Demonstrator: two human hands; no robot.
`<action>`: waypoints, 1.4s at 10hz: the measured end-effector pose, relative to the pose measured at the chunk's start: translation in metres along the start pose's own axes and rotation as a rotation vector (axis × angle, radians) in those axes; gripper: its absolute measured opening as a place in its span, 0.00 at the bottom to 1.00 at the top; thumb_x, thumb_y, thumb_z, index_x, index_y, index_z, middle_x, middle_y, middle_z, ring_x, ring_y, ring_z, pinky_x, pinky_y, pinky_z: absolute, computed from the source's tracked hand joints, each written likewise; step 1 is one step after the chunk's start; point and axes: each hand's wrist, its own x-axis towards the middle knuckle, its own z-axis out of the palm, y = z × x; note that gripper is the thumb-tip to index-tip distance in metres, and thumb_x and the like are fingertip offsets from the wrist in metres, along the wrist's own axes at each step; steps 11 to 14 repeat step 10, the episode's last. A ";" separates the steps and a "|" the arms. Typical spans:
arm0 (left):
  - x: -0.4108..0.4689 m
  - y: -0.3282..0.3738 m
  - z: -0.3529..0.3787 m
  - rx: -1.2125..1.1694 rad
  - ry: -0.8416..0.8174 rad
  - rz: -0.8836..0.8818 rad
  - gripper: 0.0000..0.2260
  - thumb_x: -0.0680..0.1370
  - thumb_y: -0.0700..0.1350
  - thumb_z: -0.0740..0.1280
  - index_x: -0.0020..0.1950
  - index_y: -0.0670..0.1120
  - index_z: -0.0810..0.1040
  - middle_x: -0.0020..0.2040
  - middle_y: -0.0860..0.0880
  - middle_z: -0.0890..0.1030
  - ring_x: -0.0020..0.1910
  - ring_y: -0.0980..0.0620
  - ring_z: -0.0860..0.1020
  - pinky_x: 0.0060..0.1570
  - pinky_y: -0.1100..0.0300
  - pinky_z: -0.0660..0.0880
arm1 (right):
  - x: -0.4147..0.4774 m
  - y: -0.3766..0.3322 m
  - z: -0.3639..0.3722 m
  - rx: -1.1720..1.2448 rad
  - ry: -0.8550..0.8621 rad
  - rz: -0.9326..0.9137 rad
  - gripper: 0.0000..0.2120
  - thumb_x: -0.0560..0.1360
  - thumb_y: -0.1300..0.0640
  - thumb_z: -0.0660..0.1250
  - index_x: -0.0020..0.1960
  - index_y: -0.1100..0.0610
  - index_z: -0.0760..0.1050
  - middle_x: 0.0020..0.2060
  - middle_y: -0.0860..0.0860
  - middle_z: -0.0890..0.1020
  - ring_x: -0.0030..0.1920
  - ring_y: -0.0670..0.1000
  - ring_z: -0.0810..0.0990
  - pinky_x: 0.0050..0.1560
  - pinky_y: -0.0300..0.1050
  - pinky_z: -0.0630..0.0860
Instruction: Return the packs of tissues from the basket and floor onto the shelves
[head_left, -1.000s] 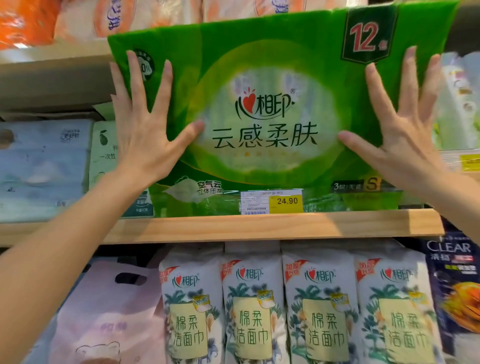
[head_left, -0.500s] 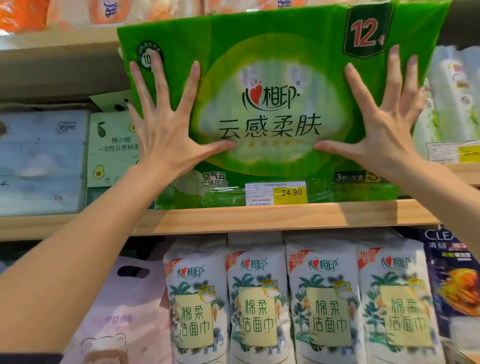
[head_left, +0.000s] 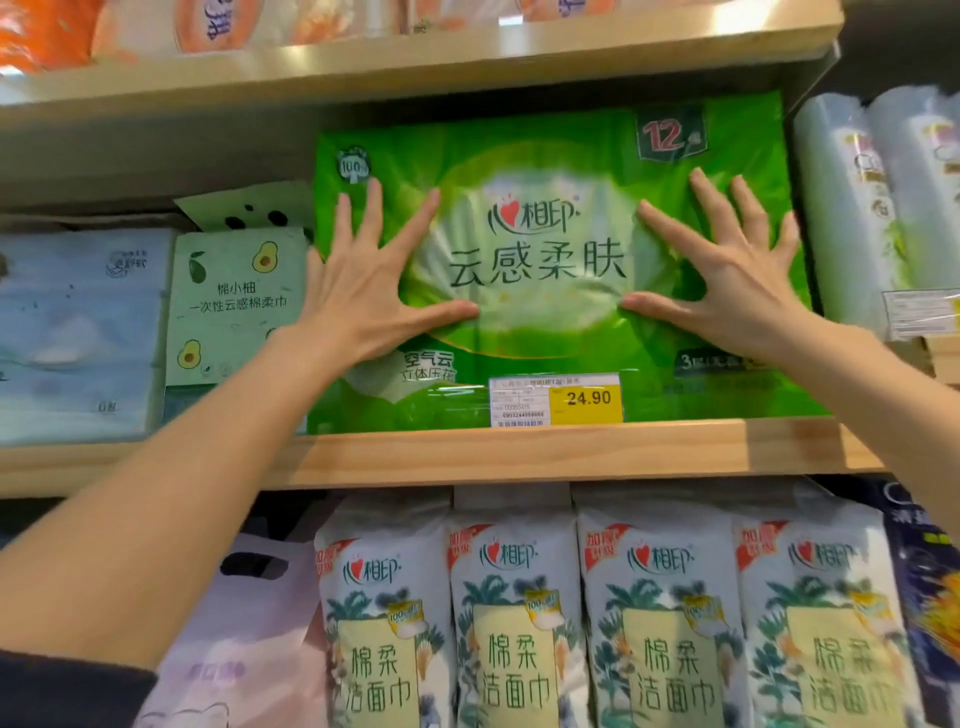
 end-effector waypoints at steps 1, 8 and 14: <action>-0.001 -0.003 0.007 0.000 -0.002 -0.005 0.45 0.61 0.75 0.58 0.74 0.65 0.45 0.78 0.45 0.41 0.75 0.39 0.40 0.66 0.29 0.48 | 0.001 0.004 0.006 -0.002 -0.011 0.004 0.44 0.57 0.23 0.49 0.71 0.36 0.53 0.76 0.53 0.47 0.75 0.60 0.42 0.67 0.70 0.40; -0.021 0.006 -0.037 0.048 -0.176 -0.040 0.32 0.74 0.67 0.52 0.75 0.60 0.48 0.78 0.48 0.48 0.76 0.46 0.49 0.71 0.40 0.43 | -0.014 -0.005 -0.034 -0.054 -0.249 -0.007 0.37 0.67 0.32 0.52 0.73 0.43 0.53 0.76 0.56 0.48 0.75 0.58 0.43 0.70 0.66 0.38; -0.056 0.009 -0.069 -0.034 -0.226 -0.024 0.27 0.79 0.60 0.51 0.76 0.53 0.54 0.78 0.48 0.52 0.76 0.48 0.53 0.71 0.39 0.47 | -0.038 -0.027 -0.058 0.019 -0.260 -0.034 0.29 0.76 0.43 0.58 0.74 0.47 0.55 0.75 0.58 0.56 0.75 0.58 0.51 0.71 0.65 0.44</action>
